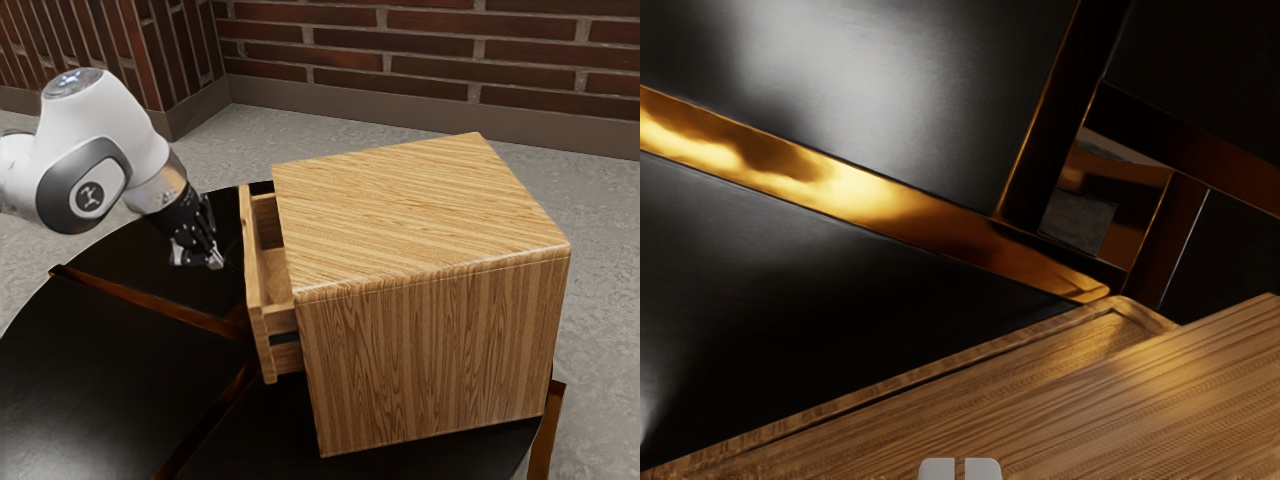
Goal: Push the drawer handle with one arm to close the drawer
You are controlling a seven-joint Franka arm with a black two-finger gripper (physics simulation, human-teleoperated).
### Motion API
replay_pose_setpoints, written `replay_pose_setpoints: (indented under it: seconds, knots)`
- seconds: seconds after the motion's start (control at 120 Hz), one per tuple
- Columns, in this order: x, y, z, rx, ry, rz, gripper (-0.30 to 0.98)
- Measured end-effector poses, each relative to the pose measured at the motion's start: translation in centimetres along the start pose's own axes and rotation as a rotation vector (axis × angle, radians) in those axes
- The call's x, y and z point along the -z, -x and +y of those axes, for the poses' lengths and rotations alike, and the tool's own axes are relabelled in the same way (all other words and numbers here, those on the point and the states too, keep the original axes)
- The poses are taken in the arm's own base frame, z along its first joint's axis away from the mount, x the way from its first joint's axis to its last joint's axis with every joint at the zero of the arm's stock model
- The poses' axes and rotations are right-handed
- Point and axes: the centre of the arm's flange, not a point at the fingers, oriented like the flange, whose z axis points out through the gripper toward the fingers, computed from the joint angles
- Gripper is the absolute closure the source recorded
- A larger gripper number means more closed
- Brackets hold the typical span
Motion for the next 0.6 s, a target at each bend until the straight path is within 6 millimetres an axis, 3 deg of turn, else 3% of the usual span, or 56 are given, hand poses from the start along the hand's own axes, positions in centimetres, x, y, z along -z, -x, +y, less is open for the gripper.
replay_pose_setpoints:
  seconds: [0.6]
  knots:
    - [-2.3,5.3,2.7,-0.043,-0.018,-0.007,0.79]
